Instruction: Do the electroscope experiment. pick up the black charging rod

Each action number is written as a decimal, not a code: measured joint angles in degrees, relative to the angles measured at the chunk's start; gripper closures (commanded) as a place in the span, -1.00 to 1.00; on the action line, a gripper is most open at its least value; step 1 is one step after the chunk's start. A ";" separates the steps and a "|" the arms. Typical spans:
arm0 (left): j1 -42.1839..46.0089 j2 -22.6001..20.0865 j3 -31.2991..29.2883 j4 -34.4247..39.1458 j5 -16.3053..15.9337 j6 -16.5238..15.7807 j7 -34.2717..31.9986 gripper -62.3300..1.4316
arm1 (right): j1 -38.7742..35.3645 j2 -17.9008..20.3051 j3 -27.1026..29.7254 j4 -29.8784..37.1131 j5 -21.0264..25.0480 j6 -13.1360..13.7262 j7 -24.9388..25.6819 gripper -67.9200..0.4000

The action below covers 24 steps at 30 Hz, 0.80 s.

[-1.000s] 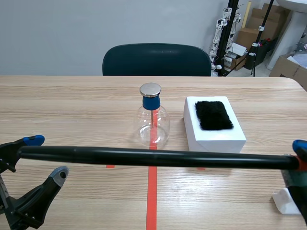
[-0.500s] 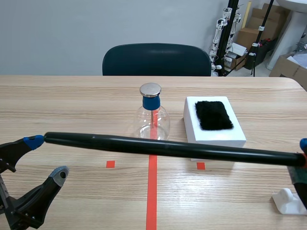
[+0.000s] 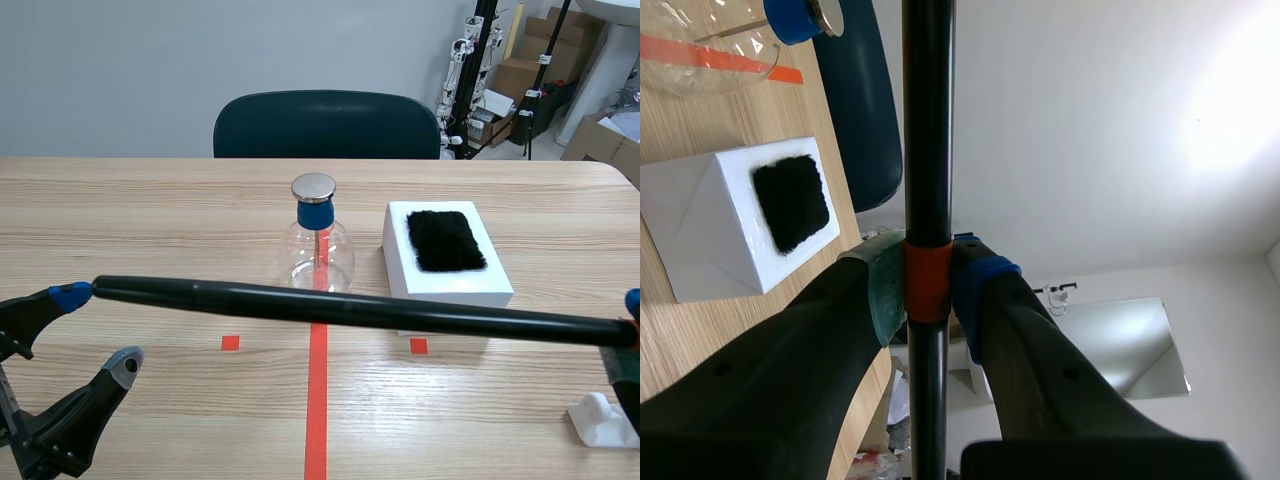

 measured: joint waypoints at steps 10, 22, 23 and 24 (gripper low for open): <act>0.00 0.00 0.00 0.00 0.00 0.00 0.00 -1.00 | 0.33 0.00 0.00 0.00 -0.02 0.00 -0.02 0.99; 0.00 0.00 0.00 0.00 0.00 0.00 0.00 -1.00 | 4.09 0.00 0.00 0.00 -0.02 0.02 -0.04 0.99; 0.00 0.00 0.00 0.00 0.00 0.00 0.00 -1.00 | 4.09 0.00 0.00 0.00 -0.02 0.02 -0.09 0.99; 0.00 0.00 0.00 0.00 0.00 0.00 0.00 -1.00 | 4.09 0.00 0.00 0.00 -0.02 0.00 -0.20 0.99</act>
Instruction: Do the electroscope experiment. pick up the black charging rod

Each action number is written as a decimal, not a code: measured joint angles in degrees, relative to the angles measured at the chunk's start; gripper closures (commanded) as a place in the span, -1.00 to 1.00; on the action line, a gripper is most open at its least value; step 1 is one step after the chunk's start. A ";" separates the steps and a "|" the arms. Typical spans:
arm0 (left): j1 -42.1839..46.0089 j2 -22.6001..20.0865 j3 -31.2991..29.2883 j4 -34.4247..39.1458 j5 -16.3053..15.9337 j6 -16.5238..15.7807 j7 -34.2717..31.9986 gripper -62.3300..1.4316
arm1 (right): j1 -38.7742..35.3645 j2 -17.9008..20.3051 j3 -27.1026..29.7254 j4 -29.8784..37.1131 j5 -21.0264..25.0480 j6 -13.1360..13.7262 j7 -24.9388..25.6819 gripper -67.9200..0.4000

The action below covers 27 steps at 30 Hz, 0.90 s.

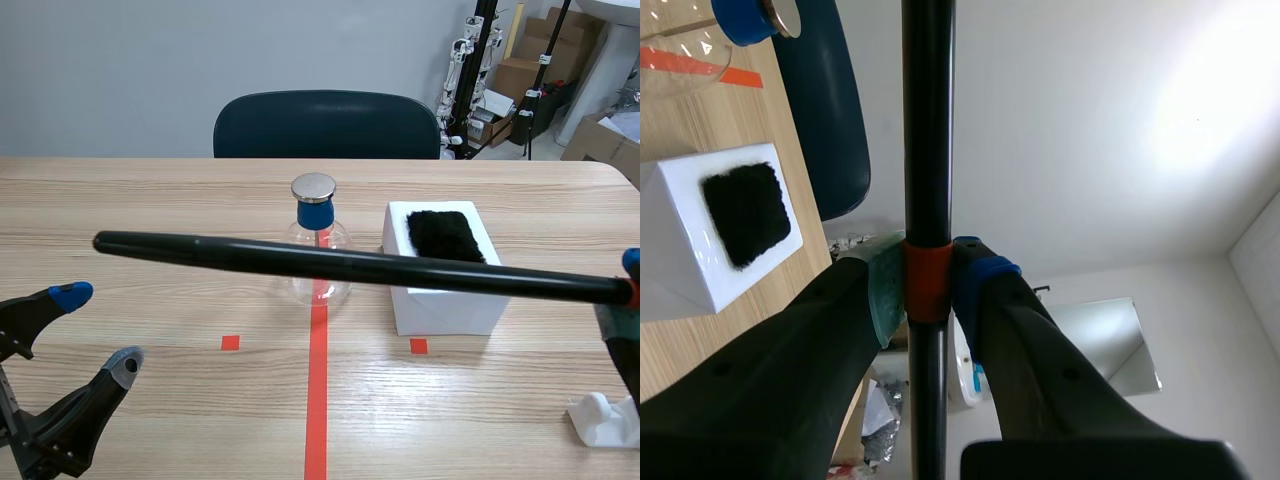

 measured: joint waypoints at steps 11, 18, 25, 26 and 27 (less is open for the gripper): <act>0.00 0.00 0.00 0.00 0.00 0.00 0.00 -1.00 | 0.00 0.00 0.00 0.00 0.02 1.66 -0.07 0.99; 0.00 0.00 0.00 0.00 0.00 0.00 0.00 -1.00 | 0.00 0.00 0.00 0.00 0.00 1.68 -0.07 0.99; 0.00 0.00 0.00 0.00 0.00 0.00 0.00 -1.00 | 0.00 0.00 0.00 0.00 0.00 1.68 -0.07 0.99; 0.00 0.00 0.00 0.00 0.00 0.00 0.00 -1.00 | 0.00 0.00 0.00 0.00 0.00 1.68 -0.07 0.99; 0.00 0.00 0.00 0.00 0.00 0.00 0.00 -1.00 | 0.00 0.00 0.00 0.00 0.00 1.68 -0.07 0.99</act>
